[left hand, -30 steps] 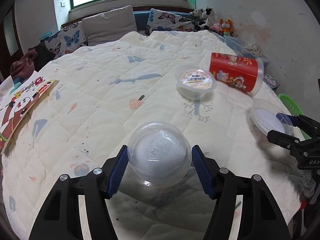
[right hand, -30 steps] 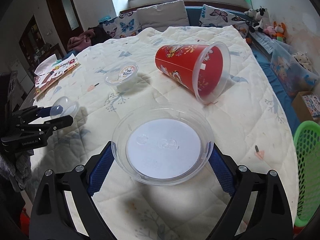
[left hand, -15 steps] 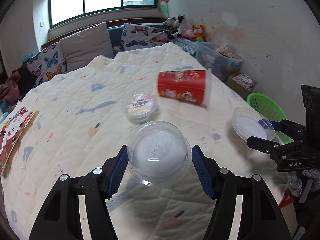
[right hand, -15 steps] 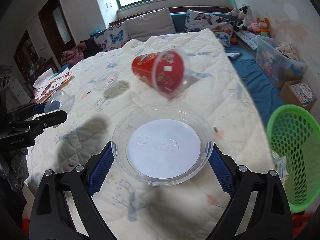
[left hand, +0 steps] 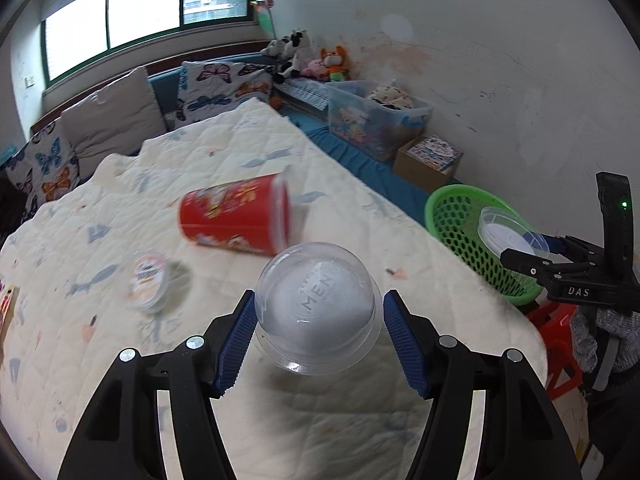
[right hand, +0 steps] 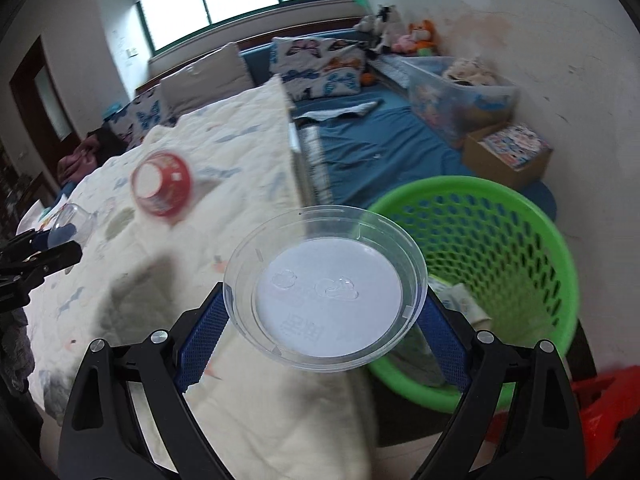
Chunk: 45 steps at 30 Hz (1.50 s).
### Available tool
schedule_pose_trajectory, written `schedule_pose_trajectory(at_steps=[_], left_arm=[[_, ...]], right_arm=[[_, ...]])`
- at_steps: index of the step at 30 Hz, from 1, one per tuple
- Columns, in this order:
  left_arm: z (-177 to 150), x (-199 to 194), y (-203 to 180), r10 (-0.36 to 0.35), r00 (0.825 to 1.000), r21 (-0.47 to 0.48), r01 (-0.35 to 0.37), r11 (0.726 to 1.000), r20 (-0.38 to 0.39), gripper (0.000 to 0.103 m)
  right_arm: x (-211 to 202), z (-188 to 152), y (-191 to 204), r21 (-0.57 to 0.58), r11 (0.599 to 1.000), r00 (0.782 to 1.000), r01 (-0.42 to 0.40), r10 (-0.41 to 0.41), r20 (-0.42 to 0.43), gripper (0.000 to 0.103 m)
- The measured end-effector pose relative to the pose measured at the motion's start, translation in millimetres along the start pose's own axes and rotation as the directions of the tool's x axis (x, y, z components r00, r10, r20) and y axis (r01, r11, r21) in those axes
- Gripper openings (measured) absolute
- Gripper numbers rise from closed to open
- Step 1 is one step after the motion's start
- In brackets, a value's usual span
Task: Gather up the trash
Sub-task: 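Drop the round lid into the green basket with the right tool while the left tool carries the dome, then drop the clear dome lid into the green basket with the left tool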
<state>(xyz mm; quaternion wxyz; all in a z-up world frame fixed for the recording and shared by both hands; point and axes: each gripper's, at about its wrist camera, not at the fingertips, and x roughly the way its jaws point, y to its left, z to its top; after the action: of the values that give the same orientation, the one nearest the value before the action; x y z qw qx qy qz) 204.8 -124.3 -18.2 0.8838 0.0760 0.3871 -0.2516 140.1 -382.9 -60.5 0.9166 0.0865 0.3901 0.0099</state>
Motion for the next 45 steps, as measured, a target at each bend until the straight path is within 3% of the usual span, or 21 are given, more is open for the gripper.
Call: schedule_pose_trajectory(at_steps=[14, 31, 45], left_arm=[[42, 40, -72, -0.057, 0.998, 0.104, 0.059, 0.993, -0.027, 0.062], [74, 91, -143, -0.086, 0.992, 0.188, 0.102, 0.977, -0.091, 0.062], [78, 135, -186, -0.118, 0.979, 0.221, 0.154, 0.963, -0.167, 0.063]], right_arm=[[3, -17, -76, 0.105, 0.989, 0.994, 0.105, -0.102, -0.039, 0.09], [19, -32, -120, 0.179, 0.973, 0.988, 0.143, -0.129, -0.087, 0.091], [6, -42, -139, 0.209, 0.967, 0.989, 0.143, -0.133, -0.064, 0.092]])
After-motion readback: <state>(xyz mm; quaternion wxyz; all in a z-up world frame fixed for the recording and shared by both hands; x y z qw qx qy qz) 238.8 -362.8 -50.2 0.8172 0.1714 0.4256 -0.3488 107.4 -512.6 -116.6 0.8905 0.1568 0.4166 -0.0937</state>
